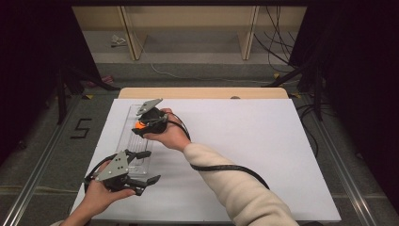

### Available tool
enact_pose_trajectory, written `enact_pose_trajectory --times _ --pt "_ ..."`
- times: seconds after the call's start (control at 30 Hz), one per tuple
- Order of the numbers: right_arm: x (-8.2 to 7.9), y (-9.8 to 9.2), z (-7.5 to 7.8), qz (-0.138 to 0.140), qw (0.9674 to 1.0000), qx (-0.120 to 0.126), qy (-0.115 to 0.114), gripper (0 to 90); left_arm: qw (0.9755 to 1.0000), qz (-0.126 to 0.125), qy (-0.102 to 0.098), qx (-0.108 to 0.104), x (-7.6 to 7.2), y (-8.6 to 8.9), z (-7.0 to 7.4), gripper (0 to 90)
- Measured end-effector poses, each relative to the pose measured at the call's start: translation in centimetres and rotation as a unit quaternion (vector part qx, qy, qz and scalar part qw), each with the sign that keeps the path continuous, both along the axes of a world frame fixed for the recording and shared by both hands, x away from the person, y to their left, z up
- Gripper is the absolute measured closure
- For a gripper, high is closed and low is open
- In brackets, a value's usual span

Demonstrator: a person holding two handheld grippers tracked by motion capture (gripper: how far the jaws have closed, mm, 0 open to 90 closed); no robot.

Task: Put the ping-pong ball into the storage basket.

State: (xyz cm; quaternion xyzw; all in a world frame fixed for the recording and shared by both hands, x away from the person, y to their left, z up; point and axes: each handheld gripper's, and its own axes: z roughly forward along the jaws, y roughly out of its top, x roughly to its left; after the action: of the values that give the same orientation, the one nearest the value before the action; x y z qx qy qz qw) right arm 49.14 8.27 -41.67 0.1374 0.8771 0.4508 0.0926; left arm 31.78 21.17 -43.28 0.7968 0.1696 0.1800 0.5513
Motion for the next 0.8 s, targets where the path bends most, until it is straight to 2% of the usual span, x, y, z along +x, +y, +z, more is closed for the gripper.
enact_pose_trajectory --times 0.8 --pt "0.3 0.82 -0.26 0.004 1.0 -0.006 0.003 51.3 1.0 0.0 0.0 0.0 0.0 0.0 -0.02 17.9"
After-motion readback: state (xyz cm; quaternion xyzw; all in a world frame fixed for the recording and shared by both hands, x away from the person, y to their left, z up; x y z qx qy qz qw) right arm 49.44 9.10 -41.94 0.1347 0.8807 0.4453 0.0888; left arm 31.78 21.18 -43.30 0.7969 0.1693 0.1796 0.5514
